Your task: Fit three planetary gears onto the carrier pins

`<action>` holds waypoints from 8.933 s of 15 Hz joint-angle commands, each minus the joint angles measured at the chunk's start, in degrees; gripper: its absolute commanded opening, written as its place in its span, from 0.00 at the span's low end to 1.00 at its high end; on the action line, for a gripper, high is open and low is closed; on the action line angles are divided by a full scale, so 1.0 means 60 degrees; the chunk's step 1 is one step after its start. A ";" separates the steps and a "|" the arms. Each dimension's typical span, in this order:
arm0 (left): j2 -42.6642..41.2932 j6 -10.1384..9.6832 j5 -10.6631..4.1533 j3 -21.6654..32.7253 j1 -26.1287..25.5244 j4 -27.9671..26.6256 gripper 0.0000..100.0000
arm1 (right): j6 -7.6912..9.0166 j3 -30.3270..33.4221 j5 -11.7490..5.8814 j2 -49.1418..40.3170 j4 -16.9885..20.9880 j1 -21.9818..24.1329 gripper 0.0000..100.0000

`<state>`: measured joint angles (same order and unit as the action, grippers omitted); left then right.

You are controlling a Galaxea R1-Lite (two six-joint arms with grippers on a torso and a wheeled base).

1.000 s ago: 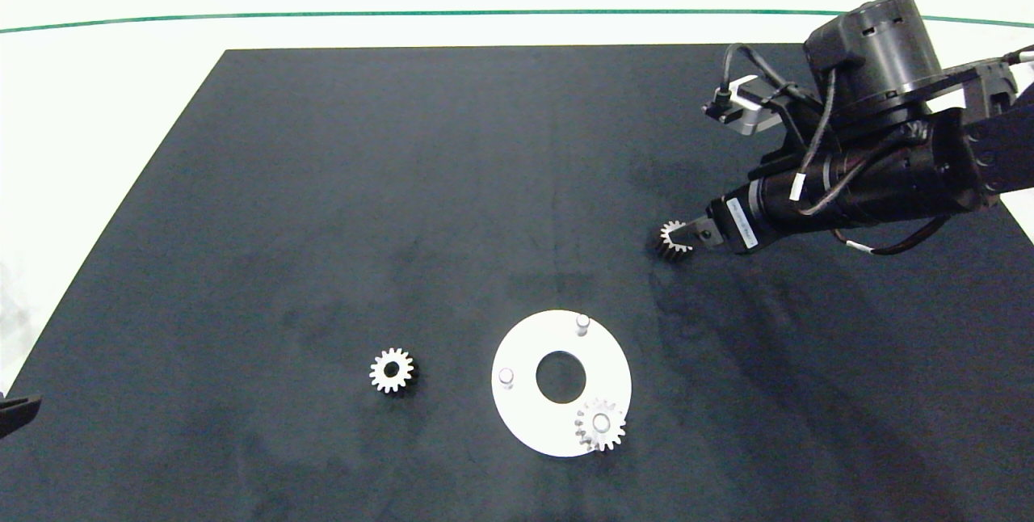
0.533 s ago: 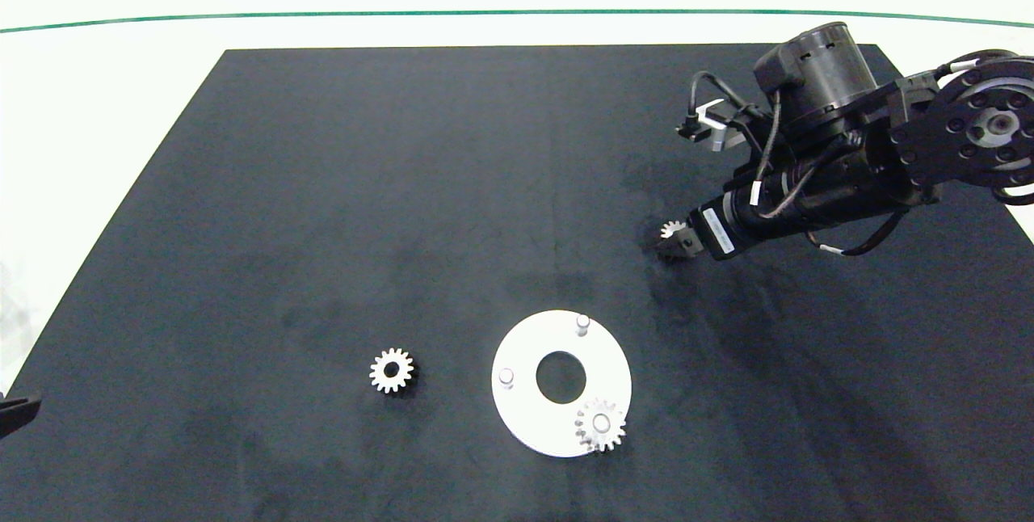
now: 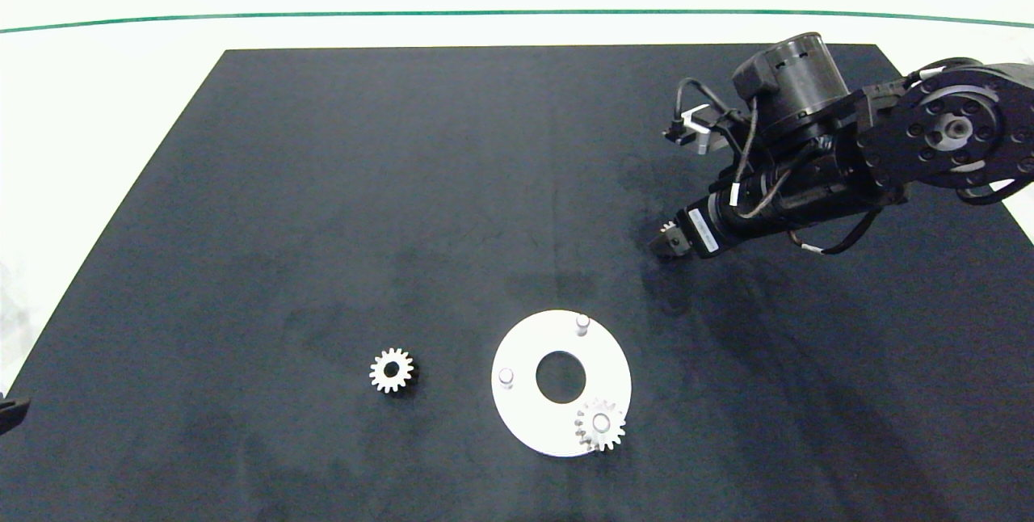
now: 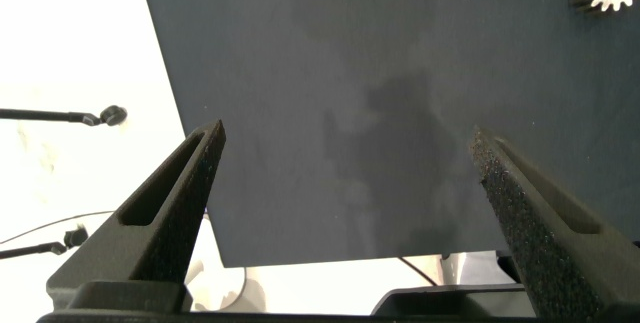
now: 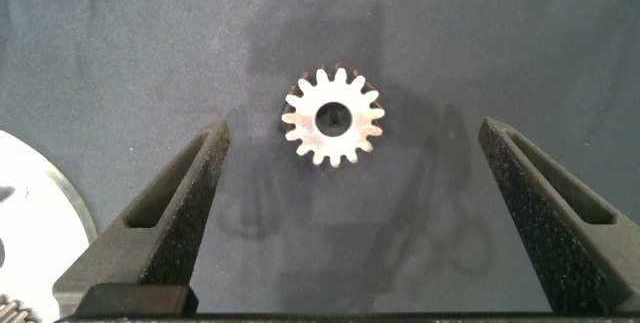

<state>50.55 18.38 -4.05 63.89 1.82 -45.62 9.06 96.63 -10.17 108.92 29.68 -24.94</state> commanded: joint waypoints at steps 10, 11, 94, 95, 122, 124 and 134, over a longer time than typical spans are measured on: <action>-0.0120 0.0100 0.0030 -0.0146 0.0005 0.0015 1.00 | -0.0323 0.0139 0.0083 0.0523 -0.0011 -0.0018 0.76; -0.0120 0.0100 0.0030 -0.0146 0.0005 0.0015 1.00 | -0.0323 0.0139 0.0098 0.0523 -0.0011 -0.0018 0.73; -0.0501 0.0393 0.0030 -0.0395 -0.0273 -0.0175 1.00 | -0.0352 -0.1106 -0.0722 0.0303 -0.0494 -0.3577 0.13; -0.0501 0.0378 0.0030 -0.0395 -0.0273 -0.0175 1.00 | -0.0352 -0.1091 -0.0722 0.0303 -0.0494 -0.3592 0.13; -0.0560 0.0393 0.0030 -0.0409 -0.0288 -0.0161 1.00 | -0.0352 -0.1575 -0.0781 -0.0224 -0.0567 -0.3651 1.00; -0.0560 0.0393 0.0030 -0.0409 -0.0288 -0.0161 1.00 | -0.0338 -0.1706 -0.0796 -0.0239 -0.0758 -0.3651 1.00; -0.0486 0.0305 0.0118 -0.0307 -0.0303 -0.0044 1.00 | -0.0338 -0.3025 -0.0869 -0.2026 -0.0963 -0.3856 1.00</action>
<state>47.30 20.11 -3.22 61.73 0.00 -45.59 6.97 81.53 -14.91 102.78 24.17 -47.65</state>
